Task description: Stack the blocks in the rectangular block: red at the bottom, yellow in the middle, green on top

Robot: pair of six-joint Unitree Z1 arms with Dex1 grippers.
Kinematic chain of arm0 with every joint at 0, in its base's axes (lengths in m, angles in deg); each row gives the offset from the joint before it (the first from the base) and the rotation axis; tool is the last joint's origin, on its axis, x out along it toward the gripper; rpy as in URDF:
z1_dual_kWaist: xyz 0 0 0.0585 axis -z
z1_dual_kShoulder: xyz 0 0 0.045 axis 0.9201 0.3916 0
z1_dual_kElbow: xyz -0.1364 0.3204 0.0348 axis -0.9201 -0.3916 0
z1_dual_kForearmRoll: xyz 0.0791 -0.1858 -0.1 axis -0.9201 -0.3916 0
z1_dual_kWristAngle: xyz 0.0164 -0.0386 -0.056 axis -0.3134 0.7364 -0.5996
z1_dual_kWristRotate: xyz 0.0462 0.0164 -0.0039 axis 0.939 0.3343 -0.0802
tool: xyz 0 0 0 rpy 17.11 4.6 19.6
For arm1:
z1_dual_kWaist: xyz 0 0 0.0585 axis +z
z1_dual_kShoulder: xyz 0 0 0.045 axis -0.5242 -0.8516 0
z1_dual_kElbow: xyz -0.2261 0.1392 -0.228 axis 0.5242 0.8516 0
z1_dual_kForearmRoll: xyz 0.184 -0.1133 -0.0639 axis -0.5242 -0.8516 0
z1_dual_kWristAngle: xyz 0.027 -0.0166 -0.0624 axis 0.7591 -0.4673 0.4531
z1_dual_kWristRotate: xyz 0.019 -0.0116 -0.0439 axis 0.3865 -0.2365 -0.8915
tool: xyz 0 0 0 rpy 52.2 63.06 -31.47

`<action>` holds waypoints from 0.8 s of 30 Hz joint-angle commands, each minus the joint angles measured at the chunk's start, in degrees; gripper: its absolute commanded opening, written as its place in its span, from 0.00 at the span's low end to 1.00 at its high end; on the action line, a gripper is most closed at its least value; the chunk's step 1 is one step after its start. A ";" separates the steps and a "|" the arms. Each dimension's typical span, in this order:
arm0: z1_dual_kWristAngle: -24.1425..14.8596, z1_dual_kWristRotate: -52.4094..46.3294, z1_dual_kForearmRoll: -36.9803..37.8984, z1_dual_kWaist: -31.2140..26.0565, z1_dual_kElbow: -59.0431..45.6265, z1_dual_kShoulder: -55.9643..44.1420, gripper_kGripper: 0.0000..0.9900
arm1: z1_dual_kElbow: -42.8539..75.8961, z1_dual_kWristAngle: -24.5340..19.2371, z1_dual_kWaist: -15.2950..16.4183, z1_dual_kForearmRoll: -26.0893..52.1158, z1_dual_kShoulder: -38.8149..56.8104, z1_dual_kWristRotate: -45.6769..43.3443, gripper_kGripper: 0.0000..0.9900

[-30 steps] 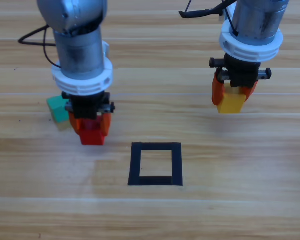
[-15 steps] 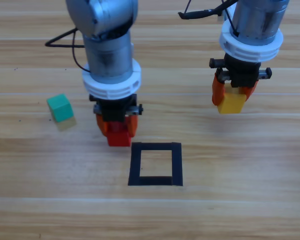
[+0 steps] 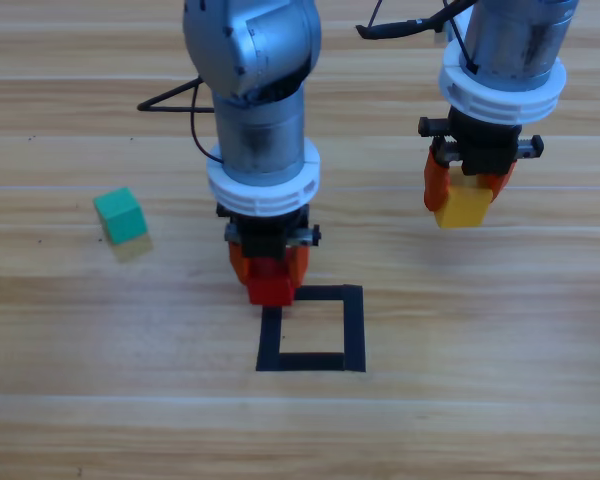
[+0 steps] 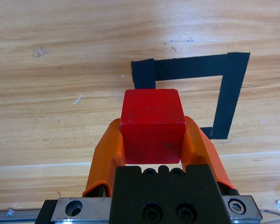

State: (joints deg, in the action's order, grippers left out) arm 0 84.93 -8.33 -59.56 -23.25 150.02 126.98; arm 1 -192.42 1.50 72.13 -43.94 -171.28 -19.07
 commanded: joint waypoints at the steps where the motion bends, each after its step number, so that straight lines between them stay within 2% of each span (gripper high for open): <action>1: 0.73 -0.94 0.10 2.53 1.10 4.06 0.04 | 1.12 -0.60 -0.79 -0.85 -2.17 -0.40 0.00; 24: 3.19 -2.26 0.01 4.55 5.40 7.31 0.04 | 1.04 -0.78 -0.79 -0.85 -2.78 -0.75 0.00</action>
State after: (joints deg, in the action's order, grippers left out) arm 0 87.51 -9.18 -59.56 -20.48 155.09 131.49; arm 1 -192.43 1.49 72.13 -43.94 -171.30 -19.28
